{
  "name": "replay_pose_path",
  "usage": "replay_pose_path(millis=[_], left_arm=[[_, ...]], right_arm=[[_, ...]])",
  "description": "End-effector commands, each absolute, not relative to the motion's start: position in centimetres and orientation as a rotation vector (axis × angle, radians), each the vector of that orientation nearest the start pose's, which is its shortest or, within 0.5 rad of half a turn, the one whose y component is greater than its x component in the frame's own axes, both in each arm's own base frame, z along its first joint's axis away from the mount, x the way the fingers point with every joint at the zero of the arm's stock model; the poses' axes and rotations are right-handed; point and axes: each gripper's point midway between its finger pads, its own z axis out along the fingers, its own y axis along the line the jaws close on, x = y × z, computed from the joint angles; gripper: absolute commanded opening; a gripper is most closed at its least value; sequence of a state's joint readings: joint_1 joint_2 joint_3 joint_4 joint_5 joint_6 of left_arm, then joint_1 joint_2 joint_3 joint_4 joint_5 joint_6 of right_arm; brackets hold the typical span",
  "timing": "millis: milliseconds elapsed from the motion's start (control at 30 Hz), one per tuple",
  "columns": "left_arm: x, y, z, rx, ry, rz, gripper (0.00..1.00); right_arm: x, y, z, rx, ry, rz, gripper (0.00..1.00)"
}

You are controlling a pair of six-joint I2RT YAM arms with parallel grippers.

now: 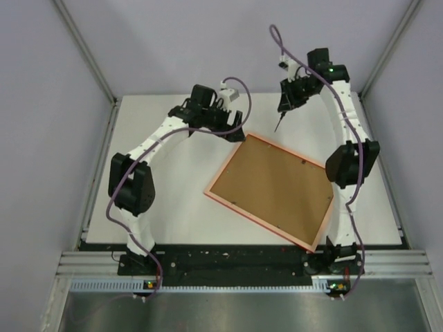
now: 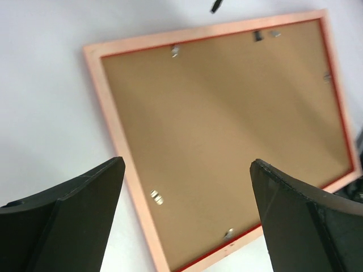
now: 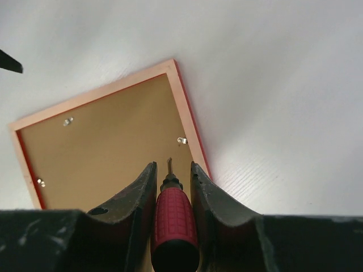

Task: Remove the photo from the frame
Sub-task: Release the photo frame item from the photo frame.

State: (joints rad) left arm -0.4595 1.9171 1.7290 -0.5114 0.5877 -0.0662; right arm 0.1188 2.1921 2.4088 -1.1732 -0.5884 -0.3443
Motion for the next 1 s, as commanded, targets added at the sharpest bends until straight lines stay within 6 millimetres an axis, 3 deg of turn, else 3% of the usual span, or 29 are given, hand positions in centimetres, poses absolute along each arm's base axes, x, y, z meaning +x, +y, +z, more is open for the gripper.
replay_pose_path(millis=[0, 167, 300, 767, 967], left_arm=[[42.4, -27.4, 16.8, 0.761, 2.207, -0.588, 0.98], [44.2, -25.4, 12.3, 0.708, 2.294, -0.394, 0.98], [45.2, -25.1, 10.4, 0.689, 2.328, -0.338, 0.98], [44.4, -27.0, 8.0, 0.78, 2.335, -0.333, 0.92], [44.2, -27.3, 6.8, 0.792, 2.357, -0.311, 0.81]], right_arm=[[49.0, 15.5, 19.5, -0.865, 2.397, 0.349, 0.0], [49.4, 18.0, 16.9, -0.902, 2.415, 0.364, 0.0], [49.4, 19.5, 15.4, -0.916, 2.424, 0.389, 0.0], [51.7, 20.7, 14.8, -0.846, 2.375, 0.392, 0.0], [52.0, 20.0, 14.2, -0.859, 2.383, 0.326, 0.0]])
